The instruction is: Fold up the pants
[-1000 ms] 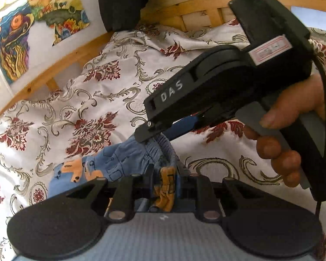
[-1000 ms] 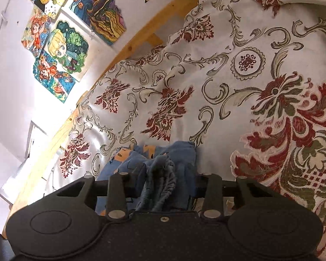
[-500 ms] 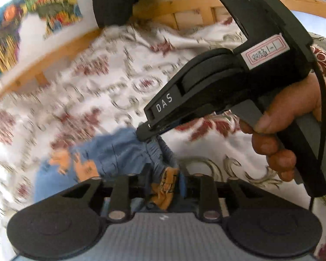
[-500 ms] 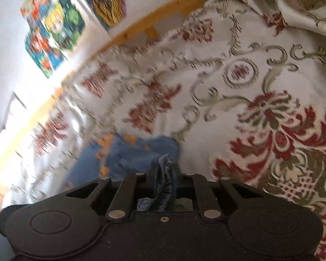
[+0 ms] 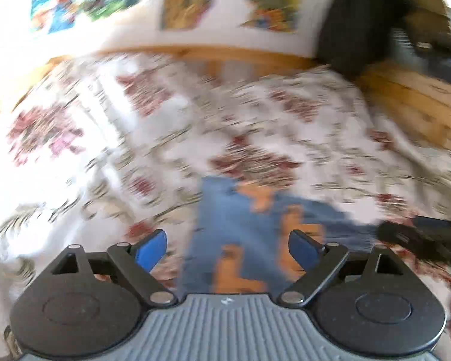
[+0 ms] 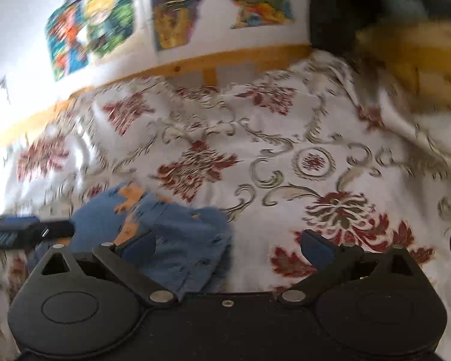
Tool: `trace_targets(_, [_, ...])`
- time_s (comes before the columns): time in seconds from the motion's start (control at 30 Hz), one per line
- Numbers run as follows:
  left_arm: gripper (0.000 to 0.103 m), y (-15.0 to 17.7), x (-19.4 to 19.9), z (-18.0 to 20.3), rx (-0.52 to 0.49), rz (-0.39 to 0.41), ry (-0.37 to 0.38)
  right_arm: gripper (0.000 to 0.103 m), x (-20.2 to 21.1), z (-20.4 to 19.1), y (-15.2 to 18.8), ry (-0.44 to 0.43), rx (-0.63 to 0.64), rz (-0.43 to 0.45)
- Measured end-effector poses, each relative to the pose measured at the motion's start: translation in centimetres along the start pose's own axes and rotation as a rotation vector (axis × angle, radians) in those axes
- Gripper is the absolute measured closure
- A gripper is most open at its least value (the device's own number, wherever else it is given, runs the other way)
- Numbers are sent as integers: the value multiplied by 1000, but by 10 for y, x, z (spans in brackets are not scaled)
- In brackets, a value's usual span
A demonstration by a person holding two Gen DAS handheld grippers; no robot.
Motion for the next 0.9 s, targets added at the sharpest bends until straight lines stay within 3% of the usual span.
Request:
trace_targets(0.13, [10,17,-24,-28,1,-54,-80,1,-14,-24,20,87,184,-95])
trace_targets(0.23, [0,36,-24,-47,28,-53,-52,1,-13,-23,28,79,236,-117])
trace_targets(0.4, [0,39,-16,-65,70,-78,23,1,4,-16,23,45,257,-146])
trace_targets(0.47, [1,37,-10,-67,57,-84,23,1,18,-15,18,37,254,-112])
trace_targets(0.53, [0,34,1,-68,60,-74,7,1,26,-16,13,95,277,-57])
trace_targets(0.67, [0,20,24,-68,73,-3,0,1,32,-14,7,110,247,62])
trace_targets(0.73, [0,6,29,-62,55,49,41,6,31,-16,5,34,208,112])
trace_targets(0.8, [0,-11,25,-51,31,75,105,27,27,-23,4,-96,193,128])
trace_targets(0.83, [0,-18,19,-44,23,74,144,32,24,-28,3,-146,212,128])
trace_targets(0.9, [0,-30,4,-32,12,58,236,46,15,-42,3,-187,290,113])
Point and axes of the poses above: each gripper's, at about its wrist camera, not at the fingertips, and x roughly against the way its jaws point, z to its right, y to its underside, the point moved 2 cm from there along -x, roughly the way its jaws point, and after that the axes turned 5 degrees about x, right-handed, at the moved point
